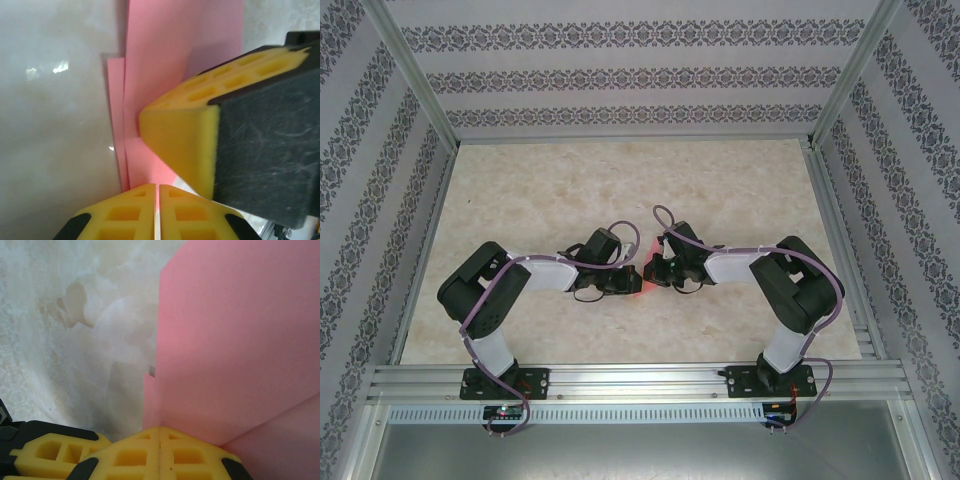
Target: Fold a paper plane with a square sheet of paper (pick it up from the middle)
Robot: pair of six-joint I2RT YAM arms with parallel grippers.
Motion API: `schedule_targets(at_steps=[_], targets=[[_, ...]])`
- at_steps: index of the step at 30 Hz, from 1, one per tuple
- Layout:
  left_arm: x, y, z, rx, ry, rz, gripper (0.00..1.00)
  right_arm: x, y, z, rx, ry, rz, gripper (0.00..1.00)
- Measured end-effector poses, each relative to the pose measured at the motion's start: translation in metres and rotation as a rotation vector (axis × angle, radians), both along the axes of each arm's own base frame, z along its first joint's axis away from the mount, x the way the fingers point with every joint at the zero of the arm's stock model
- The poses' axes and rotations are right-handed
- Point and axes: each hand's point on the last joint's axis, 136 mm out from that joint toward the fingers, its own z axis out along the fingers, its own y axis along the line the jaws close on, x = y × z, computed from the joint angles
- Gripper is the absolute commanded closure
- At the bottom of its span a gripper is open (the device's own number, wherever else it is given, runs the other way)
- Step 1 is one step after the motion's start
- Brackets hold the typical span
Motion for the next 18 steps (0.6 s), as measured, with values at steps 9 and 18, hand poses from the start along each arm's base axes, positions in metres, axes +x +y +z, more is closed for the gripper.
schedule_targets(at_steps=[9,18], targets=[[-0.001,0.002,-0.008,0.014,0.007,0.003,1.0,0.003,-0.004,-0.001,0.017,0.009,0.004,0.98],[-0.003,0.005,-0.01,0.002,-0.021,0.001,1.0,0.023,-0.021,-0.002,0.089,0.035,0.018,0.98]])
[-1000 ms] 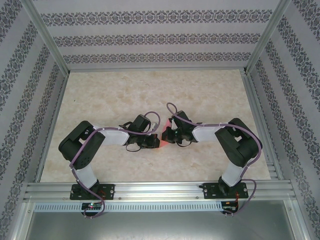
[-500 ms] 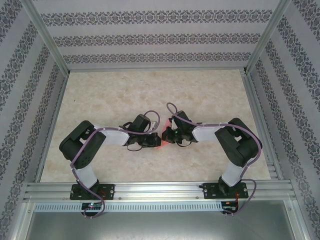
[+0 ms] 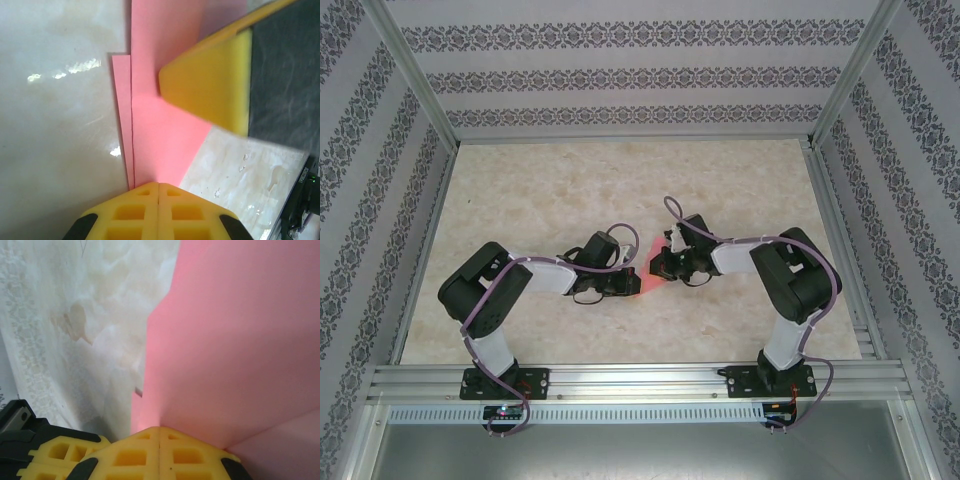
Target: Fold a paper plane with a square sheet of paper (pick it up from the middle)
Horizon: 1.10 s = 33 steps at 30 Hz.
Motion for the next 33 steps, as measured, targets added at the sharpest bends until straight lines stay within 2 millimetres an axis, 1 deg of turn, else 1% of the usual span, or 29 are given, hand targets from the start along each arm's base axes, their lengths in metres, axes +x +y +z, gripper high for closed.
schedule_targets(at_steps=[3,10,14,16,18,21,23,24,25,27,29,31,33], targets=[[0.0,0.0,0.0,-0.004,-0.007,0.001,1.0,0.014,-0.011,0.0,0.006,-0.005,-0.026,0.98],[0.0,0.0,0.0,-0.007,-0.01,0.001,1.0,0.051,-0.045,0.001,-0.016,-0.028,-0.123,0.98],[0.0,0.0,0.001,-0.007,-0.011,0.0,1.0,0.068,-0.059,0.002,-0.046,-0.039,-0.161,0.97],[0.001,0.0,0.001,-0.007,-0.014,-0.001,1.0,0.08,-0.071,0.004,-0.087,-0.061,-0.198,0.97],[0.001,0.0,0.001,-0.004,-0.013,-0.004,1.0,0.093,-0.084,0.006,-0.13,-0.086,-0.239,0.95],[0.001,0.0,0.002,0.001,-0.01,-0.007,1.0,0.101,-0.097,0.017,-0.165,-0.118,-0.281,0.9],[0.0,0.0,0.002,0.007,-0.004,-0.009,0.96,0.101,-0.098,0.031,-0.166,-0.149,-0.293,0.83],[0.0,0.001,0.003,0.011,0.0,-0.009,0.92,0.099,-0.097,0.041,-0.161,-0.171,-0.296,0.76],[-0.001,0.001,0.003,0.015,0.004,-0.009,0.88,0.095,-0.095,0.051,-0.154,-0.187,-0.302,0.72],[-0.003,0.003,0.005,0.021,0.018,-0.009,0.76,0.082,-0.087,0.071,-0.136,-0.231,-0.298,0.62],[-0.004,0.004,0.011,0.029,0.016,-0.005,0.66,0.064,-0.078,0.084,-0.115,-0.251,-0.292,0.55],[-0.002,0.006,0.019,0.037,0.003,0.011,0.57,0.044,-0.07,0.088,-0.099,-0.249,-0.29,0.51],[0.002,0.008,0.03,0.038,-0.025,0.036,0.52,0.028,-0.067,0.082,-0.096,-0.222,-0.303,0.48]])
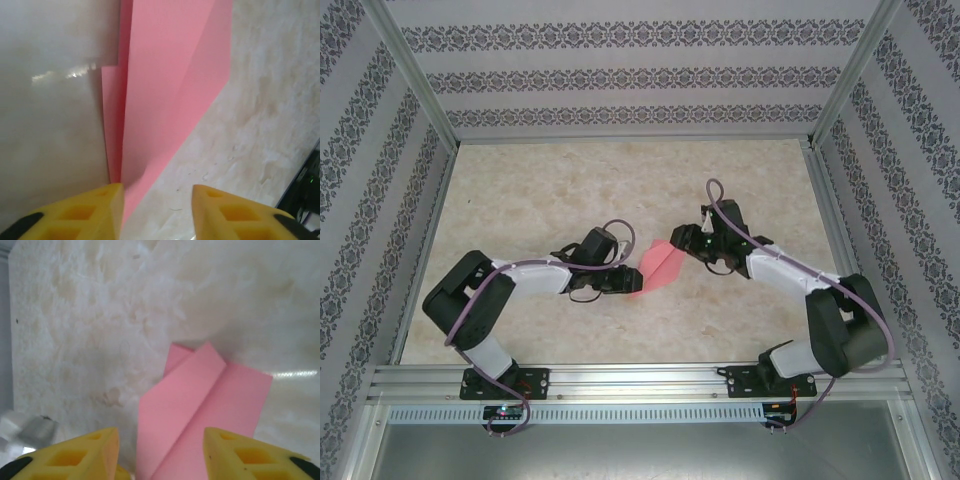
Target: Fold a paper plane with a square sheet of paper (pick it up from the middle)
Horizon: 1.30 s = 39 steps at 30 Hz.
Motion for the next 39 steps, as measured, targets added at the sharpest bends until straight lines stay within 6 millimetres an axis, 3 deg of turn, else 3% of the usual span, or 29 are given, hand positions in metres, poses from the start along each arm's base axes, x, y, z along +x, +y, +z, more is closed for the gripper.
schedule_targets(at_steps=[6,13,22,29,36,39], targets=[[0.02,0.012,0.027,0.027,-0.101,0.112,0.38,-0.03,0.005,-0.029,0.0,0.116,-0.056,0.47],[0.03,0.031,0.032,0.077,-0.139,0.233,0.21,-0.028,0.023,-0.048,0.012,0.17,-0.062,0.54],[0.031,0.054,0.029,0.125,-0.137,0.311,0.04,-0.011,0.043,-0.058,0.058,0.181,-0.05,0.61],[0.037,0.061,0.028,0.119,-0.125,0.333,0.0,-0.007,0.055,-0.063,0.093,0.184,-0.022,0.65],[0.036,0.061,0.026,0.06,-0.093,0.319,0.0,-0.004,0.064,-0.064,0.153,0.171,-0.016,0.9],[0.033,0.061,0.024,-0.002,-0.06,0.314,0.0,-0.004,0.066,-0.062,0.176,0.158,-0.017,0.94]])
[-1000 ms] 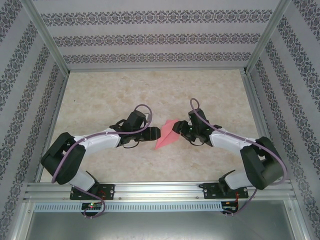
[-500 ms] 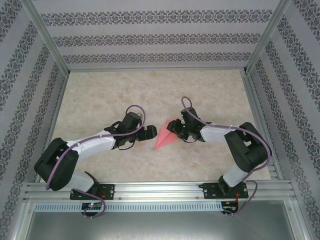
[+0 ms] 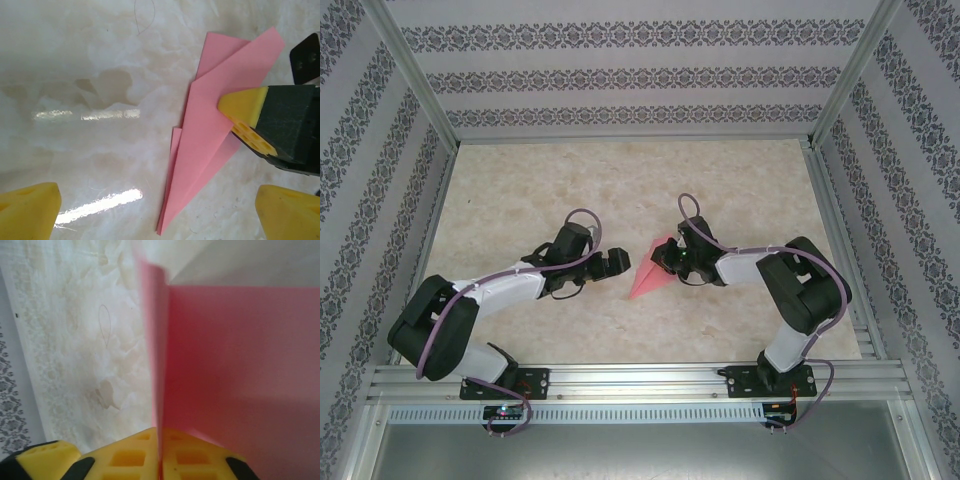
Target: Fold a paper plane with a square sheet of paper (pick it up from the middle)
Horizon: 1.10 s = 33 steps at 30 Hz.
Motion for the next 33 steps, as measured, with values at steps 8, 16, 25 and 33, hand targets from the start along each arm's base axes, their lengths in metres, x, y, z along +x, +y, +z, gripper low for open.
schedule_targets(at_steps=[8,16,25,33], targets=[[-0.006,-0.018,0.02,-0.19,0.017,-0.088,0.0,0.003,0.01,0.067,0.148,-0.154,0.048,0.95],[-0.011,-0.047,0.066,-0.443,-0.032,-0.202,0.03,0.008,0.014,0.134,0.355,-0.256,0.103,0.93],[-0.005,-0.057,0.102,-0.569,-0.12,-0.24,0.38,-0.002,0.025,0.16,0.464,-0.257,0.173,0.92],[-0.001,-0.055,0.105,-0.564,-0.155,-0.217,0.86,-0.008,0.028,0.16,0.481,-0.234,0.201,0.86]])
